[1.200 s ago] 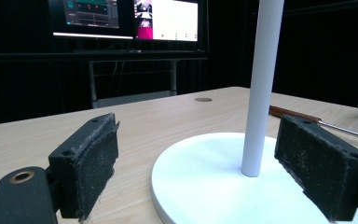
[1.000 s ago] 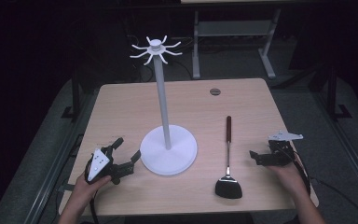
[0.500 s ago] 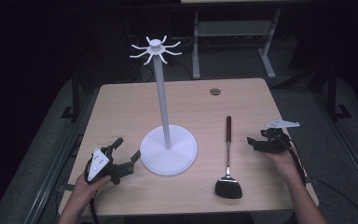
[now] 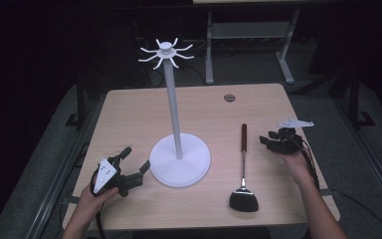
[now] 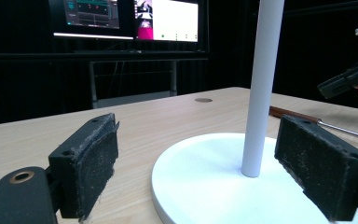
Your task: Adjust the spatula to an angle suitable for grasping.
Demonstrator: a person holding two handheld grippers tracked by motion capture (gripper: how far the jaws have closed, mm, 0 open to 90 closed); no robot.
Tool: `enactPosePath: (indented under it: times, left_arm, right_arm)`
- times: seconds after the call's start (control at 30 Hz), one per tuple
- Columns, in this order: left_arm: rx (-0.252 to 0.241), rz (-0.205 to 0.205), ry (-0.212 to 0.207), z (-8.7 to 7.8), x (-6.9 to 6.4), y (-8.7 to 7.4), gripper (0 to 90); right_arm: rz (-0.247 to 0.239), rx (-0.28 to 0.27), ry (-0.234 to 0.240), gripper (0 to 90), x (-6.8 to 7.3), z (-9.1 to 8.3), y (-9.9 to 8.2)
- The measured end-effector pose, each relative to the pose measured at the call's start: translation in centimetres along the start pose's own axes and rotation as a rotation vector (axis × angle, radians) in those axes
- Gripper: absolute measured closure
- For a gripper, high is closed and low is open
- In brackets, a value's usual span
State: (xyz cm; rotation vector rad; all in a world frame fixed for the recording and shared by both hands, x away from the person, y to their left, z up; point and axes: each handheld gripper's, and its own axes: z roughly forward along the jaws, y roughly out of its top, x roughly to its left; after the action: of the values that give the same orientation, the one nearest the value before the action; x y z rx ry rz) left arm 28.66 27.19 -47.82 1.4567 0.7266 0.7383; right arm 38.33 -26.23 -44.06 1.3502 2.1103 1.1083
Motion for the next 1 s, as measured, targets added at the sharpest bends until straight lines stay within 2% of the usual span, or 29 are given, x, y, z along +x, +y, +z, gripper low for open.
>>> enactPosePath:
  times: [0.17, 0.2, 0.23, 0.3, 0.37, 0.5, 0.77, 0.83, 1.0]
  left_arm:
    - [-0.01, -0.012, 0.005, -0.1, 0.0, 0.0, 12.6]
    - [-0.01, -0.013, 0.005, -0.1, 0.1, 0.0, 12.7]
    - [-0.01, -0.013, 0.005, -0.1, 0.1, 0.0, 12.7]
    - [-0.005, -0.006, 0.001, 0.0, 0.0, 0.0, 12.7]
    - [-0.002, -0.003, 0.002, 0.0, 0.0, 0.0, 12.7]
    - [0.0, 0.0, 0.0, 0.0, 0.0, 0.0, 12.6]
    - [0.0, 0.0, 0.0, 0.0, 0.0, 0.0, 12.7]
    - [0.0, 0.0, 0.0, 0.0, 0.0, 0.0, 12.7]
    - [0.002, 0.003, 0.001, 0.0, 0.0, 0.0, 12.7]
  right_arm:
    - [-0.007, 0.003, 0.001, 63.8, 0.1, 0.7, 0.5]
    - [-0.008, -0.006, -0.001, 69.6, 0.1, 1.1, 0.7]
    - [-0.008, -0.006, -0.001, 69.6, 0.1, 1.1, 0.7]
    - [-0.01, -0.015, 0.005, 76.8, 0.1, 1.6, 1.0]
    - [-0.01, -0.02, 0.005, 79.1, 0.1, 1.8, 1.1]
    - [-0.001, -0.012, 0.022, 89.4, 0.0, 3.1, 1.5]
    - [0.001, -0.009, 0.038, 89.6, 0.1, 4.9, 1.7]
    - [-0.019, 0.014, 0.034, 89.6, 0.3, 5.4, 1.5]
    - [-0.027, 0.04, 0.047, 89.6, 0.3, 5.9, 1.1]
